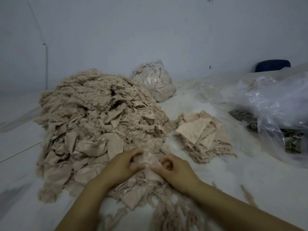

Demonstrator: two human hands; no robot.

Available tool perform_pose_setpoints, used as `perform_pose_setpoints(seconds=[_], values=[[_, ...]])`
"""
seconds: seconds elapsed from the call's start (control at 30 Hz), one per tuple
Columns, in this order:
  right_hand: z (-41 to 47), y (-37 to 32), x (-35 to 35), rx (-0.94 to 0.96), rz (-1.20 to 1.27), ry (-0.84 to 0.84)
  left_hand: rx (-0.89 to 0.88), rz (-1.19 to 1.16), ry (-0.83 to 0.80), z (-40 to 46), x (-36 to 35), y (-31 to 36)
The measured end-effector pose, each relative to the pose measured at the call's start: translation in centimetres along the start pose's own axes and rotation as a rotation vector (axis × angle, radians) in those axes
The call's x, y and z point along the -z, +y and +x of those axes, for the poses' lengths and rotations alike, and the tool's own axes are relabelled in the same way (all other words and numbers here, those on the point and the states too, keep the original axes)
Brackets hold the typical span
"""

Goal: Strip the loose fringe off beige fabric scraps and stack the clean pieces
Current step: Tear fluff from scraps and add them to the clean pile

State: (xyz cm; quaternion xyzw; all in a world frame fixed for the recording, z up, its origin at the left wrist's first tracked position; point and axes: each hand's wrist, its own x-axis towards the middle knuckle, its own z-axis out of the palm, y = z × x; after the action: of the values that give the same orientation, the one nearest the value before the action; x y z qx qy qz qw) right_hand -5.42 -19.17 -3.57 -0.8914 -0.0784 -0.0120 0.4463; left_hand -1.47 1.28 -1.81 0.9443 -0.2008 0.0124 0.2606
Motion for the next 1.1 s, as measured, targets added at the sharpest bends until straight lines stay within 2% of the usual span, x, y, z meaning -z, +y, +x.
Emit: perform_pose_setpoints(seconds=[0.1,0.2,0.23,0.3,0.37,0.43,0.5,0.6,0.73,0.77,0.83,0.93,1.03,1.1], values=[[0.9,-0.4,-0.1,-0.035,0.138,0.017,-0.022,-0.126,0.044,-0.2,-0.7,0.2],[1.3,-0.6,0.4,-0.013,0.376,0.049,-0.071,-0.314,0.216,-0.3,-0.5,0.8],[1.2,-0.7,0.8,0.02,0.43,0.052,-0.099,-0.292,0.262,-0.1,-0.2,0.8],[1.0,-0.8,1.7,0.099,0.45,0.024,-0.142,-0.175,0.207,0.5,0.3,0.8],[0.9,-1.0,2.1,0.13,0.41,-0.029,-0.103,-0.185,0.029,1.3,0.7,1.3],[0.9,-1.1,2.1,0.122,0.423,-0.075,-0.1,-0.196,-0.061,2.3,0.7,2.0],[0.8,-1.3,2.0,0.03,0.587,-0.127,-0.142,-0.292,-0.103,2.9,0.2,2.9],[0.9,-1.9,1.5,-0.184,0.779,-0.192,-0.163,-0.415,0.022,3.3,-0.9,3.7],[1.3,-2.1,0.6,-0.133,0.746,-0.001,-0.091,-0.589,0.233,3.3,-2.3,4.0],[1.3,-2.1,0.6,-0.108,0.777,-0.012,-0.059,-0.676,0.242,3.2,-2.4,3.9],[1.2,-2.3,1.1,-0.112,0.945,-0.075,-0.017,-0.892,0.154,2.9,-2.5,3.7],[1.3,-1.9,1.4,-0.153,1.089,-0.045,-0.051,-1.005,0.037,2.5,-2.5,3.5],[1.3,-1.2,1.5,-0.177,1.067,0.052,0.034,-1.176,0.151,2.3,-2.6,3.9],[1.2,-0.9,1.7,-0.169,1.103,0.012,0.05,-1.218,0.212,2.2,-2.5,3.9]])
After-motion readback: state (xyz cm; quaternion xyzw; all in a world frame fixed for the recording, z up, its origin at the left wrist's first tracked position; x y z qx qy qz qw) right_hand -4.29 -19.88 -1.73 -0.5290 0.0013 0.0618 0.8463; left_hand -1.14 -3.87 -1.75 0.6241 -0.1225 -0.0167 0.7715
